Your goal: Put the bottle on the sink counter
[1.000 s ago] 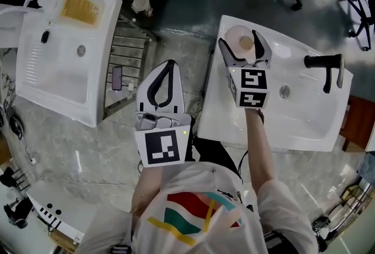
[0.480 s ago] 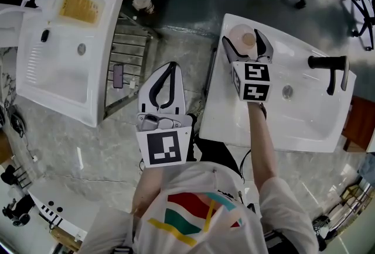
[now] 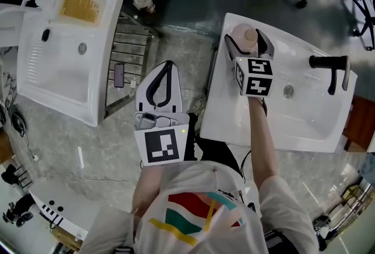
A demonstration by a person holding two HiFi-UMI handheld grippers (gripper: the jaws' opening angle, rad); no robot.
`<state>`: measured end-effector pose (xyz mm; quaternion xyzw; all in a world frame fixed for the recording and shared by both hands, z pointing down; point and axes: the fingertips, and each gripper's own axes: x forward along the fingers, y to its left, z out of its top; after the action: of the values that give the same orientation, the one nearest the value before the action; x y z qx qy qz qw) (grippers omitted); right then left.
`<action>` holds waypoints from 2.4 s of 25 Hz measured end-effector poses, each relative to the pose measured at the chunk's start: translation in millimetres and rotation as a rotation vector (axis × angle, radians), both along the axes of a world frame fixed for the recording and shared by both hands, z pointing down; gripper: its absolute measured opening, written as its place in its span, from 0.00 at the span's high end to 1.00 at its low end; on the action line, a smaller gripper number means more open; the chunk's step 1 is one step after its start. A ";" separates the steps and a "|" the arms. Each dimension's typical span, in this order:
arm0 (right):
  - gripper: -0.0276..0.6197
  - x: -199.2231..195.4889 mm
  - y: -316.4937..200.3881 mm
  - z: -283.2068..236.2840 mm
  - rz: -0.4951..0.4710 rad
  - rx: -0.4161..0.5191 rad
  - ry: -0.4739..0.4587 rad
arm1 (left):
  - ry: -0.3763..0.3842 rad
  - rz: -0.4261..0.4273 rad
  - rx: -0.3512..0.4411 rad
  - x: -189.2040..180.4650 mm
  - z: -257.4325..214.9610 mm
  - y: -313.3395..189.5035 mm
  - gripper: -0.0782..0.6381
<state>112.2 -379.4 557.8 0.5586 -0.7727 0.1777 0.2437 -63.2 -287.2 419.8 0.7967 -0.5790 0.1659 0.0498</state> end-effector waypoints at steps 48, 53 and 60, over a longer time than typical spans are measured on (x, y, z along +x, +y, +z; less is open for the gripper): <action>0.67 7.4 114.5 -293.3 0.065 0.606 -0.137 | 0.123 0.200 0.289 59.6 -136.0 41.1 0.87; 0.87 15.2 150.9 -315.6 0.068 0.658 -0.057 | 0.155 0.225 0.336 69.0 -164.7 55.5 0.87; 0.88 33.7 192.3 -323.7 0.135 0.678 -0.039 | 0.168 0.265 0.393 86.5 -193.4 76.2 0.87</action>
<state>145.9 -187.1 234.2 0.6542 -0.7535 -0.0627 0.0169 23.3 -211.0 226.4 0.8711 -0.4844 -0.0114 -0.0802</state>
